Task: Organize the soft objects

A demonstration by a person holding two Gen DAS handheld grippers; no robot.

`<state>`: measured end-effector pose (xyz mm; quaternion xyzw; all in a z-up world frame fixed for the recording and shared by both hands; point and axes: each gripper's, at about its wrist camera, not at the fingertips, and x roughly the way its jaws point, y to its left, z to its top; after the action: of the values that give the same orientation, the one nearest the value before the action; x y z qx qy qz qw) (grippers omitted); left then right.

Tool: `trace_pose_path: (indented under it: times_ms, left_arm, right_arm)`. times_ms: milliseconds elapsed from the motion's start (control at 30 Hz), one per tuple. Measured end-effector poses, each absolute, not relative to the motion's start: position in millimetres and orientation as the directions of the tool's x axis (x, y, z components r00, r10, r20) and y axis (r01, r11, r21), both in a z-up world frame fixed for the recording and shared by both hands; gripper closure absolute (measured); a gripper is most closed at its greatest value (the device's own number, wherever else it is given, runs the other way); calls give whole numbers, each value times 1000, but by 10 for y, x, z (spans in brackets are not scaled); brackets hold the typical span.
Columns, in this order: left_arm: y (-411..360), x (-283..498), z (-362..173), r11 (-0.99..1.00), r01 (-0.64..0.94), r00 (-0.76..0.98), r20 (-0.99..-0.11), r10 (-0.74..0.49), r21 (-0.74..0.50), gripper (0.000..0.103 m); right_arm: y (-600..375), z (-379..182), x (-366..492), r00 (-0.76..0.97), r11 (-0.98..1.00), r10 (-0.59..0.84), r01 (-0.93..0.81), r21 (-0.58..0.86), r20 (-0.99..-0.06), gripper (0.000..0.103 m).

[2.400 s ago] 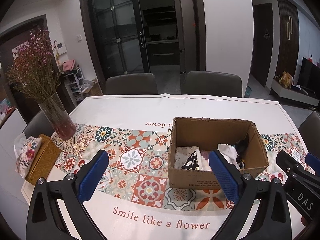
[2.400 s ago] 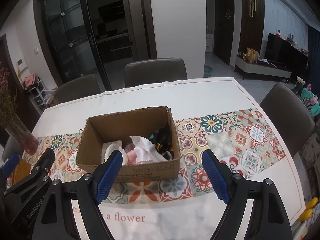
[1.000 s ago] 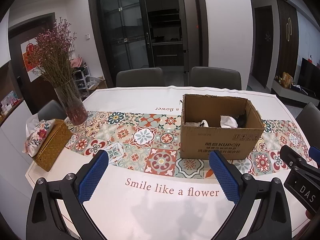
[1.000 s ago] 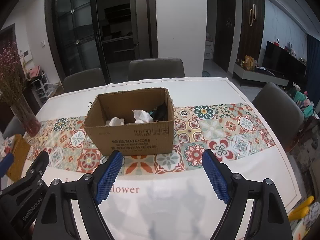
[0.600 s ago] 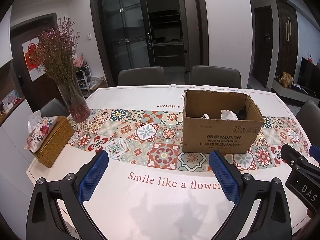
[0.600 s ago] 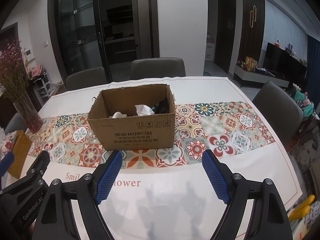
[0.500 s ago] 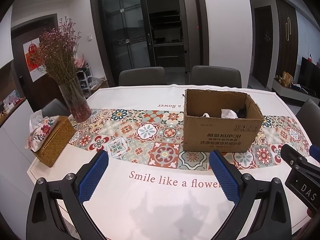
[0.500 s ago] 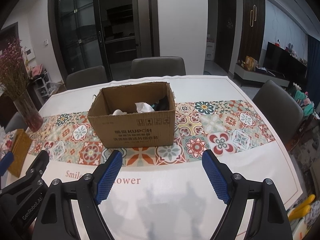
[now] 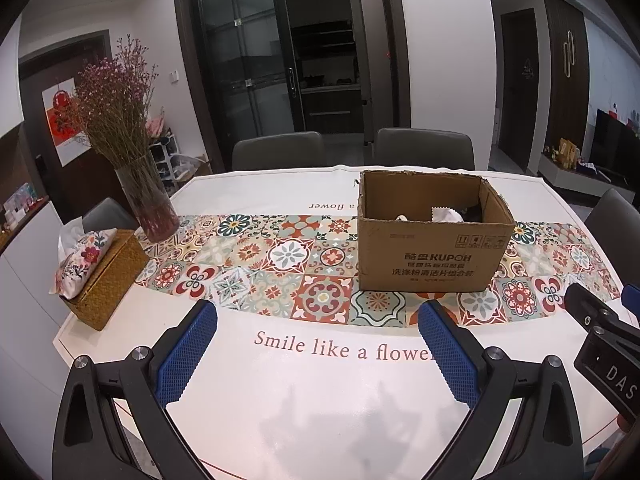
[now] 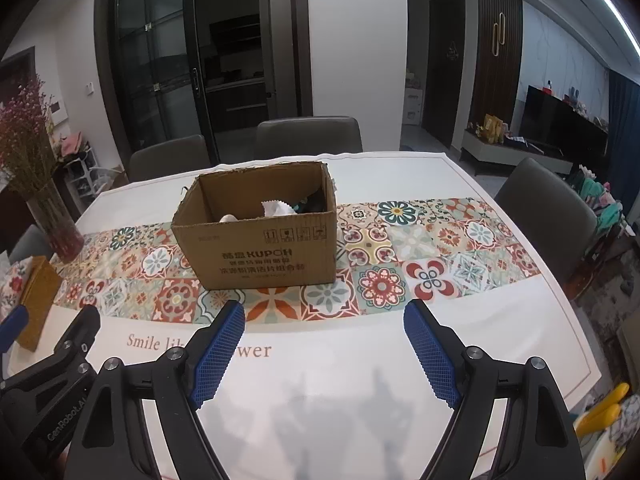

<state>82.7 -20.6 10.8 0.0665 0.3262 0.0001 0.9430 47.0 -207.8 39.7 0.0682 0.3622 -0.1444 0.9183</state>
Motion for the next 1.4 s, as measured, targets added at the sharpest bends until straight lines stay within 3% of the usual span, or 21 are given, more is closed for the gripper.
trace_pose_path:
  times_ms: [1400]
  left_arm:
    - [-236, 716, 137, 988, 50, 796, -604, 47, 144, 1]
  right_arm:
    - [-2153, 386, 345, 700, 943, -211, 329, 46, -682, 20]
